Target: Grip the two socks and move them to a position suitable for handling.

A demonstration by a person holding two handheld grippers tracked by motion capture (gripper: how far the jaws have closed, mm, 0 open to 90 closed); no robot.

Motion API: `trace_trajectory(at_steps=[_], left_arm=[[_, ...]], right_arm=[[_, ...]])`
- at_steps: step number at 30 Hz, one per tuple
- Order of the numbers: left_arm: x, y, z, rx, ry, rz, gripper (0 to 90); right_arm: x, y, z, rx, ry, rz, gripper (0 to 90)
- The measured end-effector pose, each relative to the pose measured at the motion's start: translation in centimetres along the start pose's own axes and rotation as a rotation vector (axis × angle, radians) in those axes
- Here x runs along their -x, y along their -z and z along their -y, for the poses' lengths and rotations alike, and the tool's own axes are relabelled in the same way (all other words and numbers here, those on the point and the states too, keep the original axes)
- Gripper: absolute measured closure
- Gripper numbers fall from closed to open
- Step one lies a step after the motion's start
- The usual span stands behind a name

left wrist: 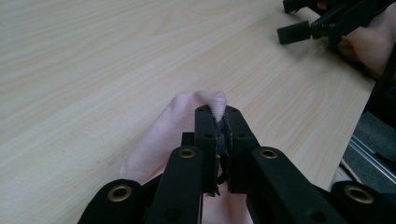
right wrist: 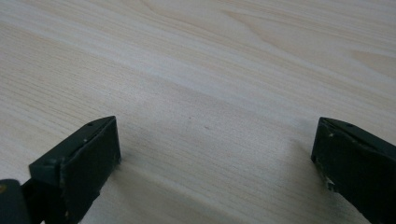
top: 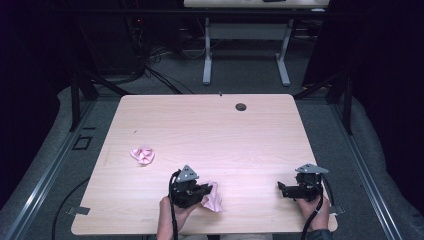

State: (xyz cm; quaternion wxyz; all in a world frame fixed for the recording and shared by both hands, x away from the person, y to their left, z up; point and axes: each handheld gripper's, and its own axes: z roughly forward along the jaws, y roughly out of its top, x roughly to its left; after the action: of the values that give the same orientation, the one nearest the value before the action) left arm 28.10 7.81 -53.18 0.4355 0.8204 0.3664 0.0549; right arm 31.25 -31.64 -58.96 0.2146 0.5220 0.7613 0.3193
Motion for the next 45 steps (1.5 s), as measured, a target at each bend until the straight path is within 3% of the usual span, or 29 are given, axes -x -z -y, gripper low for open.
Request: trace_trajectory(at_steps=[3,9,11,14,17,18,22,26,31,34,38,40,45], left_arm=[[0.2,-0.9,0.7,-0.020,0.020,-0.006,86.1],[0.4,-2.2,1.8,-0.071,0.000,-0.027,82.0],[0.4,-2.2,1.7,-0.069,0.001,-0.024,68.0],[0.2,-0.9,1.1,-0.029,-0.020,-0.041,35.5],[-0.6,1.1,0.0,0.008,-0.021,-0.081,17.4],[-1.2,1.8,-0.4,0.013,-0.031,-0.099,14.5],[-4.8,4.4,-1.6,0.030,-0.003,-0.190,4.6],[-9.6,6.2,-2.2,0.031,0.057,-0.289,0.0],[-14.8,7.6,-2.0,0.025,0.150,-0.360,0.0],[-17.0,8.0,-1.9,0.025,0.201,-0.389,0.0],[-19.3,7.7,-1.8,-0.010,0.234,-0.441,0.0],[-20.2,7.3,-1.5,-0.025,0.257,-0.435,1.0],[-22.3,5.8,-0.4,-0.085,0.318,-0.443,15.3]], right_arm=[[0.0,0.0,0.0,0.000,0.000,0.000,0.7],[0.0,0.0,0.0,-0.001,0.000,-0.001,0.7],[0.0,0.0,0.0,-0.001,0.000,-0.001,0.7],[0.0,0.0,0.0,0.000,0.000,0.000,0.7],[0.0,0.0,0.0,0.000,0.000,0.001,0.7],[0.0,0.0,0.0,0.000,-0.001,0.001,0.7],[0.0,0.0,0.0,0.000,0.000,0.000,0.7],[0.0,0.0,0.0,-0.001,0.000,0.000,0.7],[0.0,0.0,0.0,-0.001,0.000,-0.002,0.7],[0.0,0.0,0.0,-0.001,0.000,0.000,0.7],[0.0,0.0,0.0,-0.001,0.000,0.000,0.8],[0.0,0.0,0.0,-0.002,0.000,-0.001,0.7],[0.0,0.0,0.0,-0.001,0.000,0.000,0.8]])
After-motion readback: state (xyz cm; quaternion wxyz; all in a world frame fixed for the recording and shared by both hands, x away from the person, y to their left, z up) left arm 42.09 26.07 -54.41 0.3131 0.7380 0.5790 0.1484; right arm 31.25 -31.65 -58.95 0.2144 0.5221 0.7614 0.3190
